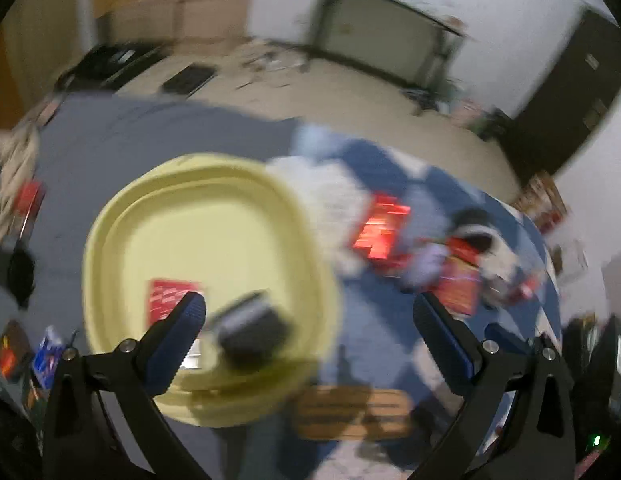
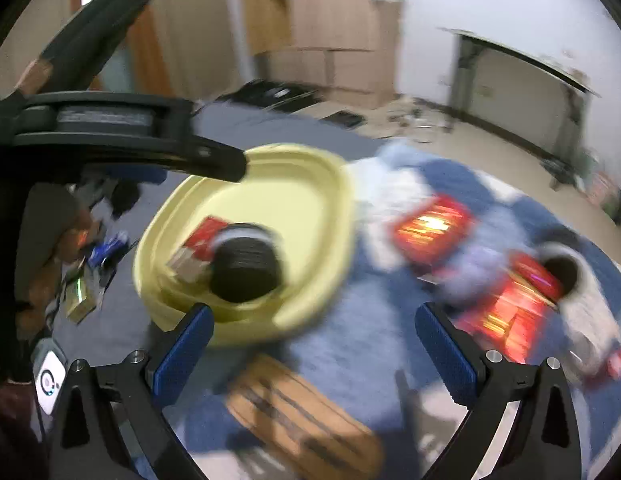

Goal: Organize rigid objects
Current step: 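Carry red box and foam cylinder into yellow tray and release both, then grasp red diamond box with left tool while right tool grasps red-white box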

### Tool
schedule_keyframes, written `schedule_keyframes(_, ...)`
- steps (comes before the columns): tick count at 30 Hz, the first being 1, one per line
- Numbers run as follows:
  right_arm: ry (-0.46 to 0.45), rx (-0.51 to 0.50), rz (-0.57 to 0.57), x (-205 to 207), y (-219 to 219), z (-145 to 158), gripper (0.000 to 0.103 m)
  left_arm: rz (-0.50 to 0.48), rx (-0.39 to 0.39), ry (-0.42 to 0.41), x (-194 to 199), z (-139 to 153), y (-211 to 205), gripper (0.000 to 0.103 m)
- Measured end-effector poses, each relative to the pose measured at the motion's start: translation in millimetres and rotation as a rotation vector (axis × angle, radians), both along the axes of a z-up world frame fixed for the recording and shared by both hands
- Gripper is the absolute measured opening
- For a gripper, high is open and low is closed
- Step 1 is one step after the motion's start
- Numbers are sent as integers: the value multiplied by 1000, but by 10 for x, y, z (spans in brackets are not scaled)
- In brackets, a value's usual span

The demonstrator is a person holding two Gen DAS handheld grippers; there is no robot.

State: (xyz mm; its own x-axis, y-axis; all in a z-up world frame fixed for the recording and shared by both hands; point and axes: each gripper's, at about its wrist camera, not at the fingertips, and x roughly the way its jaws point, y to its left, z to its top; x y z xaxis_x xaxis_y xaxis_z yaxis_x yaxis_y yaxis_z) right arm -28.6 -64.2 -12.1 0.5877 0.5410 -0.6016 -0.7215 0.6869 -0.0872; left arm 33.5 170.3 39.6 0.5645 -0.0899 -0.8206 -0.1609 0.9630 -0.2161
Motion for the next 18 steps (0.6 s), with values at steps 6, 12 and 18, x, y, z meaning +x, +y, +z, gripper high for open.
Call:
schedule_keyframes(6, -64, -59, -158, -22, -1305, 147, 103, -128, 54, 4, -1, -53, -845, 103)
schedule_keyframes(12, -52, 17, -329, 84, -2142, 111, 103, -270, 75, 63, 13, -319, -1340, 103)
schedule_keyframes(18, -23, 40, -361, 391, -2259, 51, 103, -314, 54, 59, 195, -438, -1573, 103)
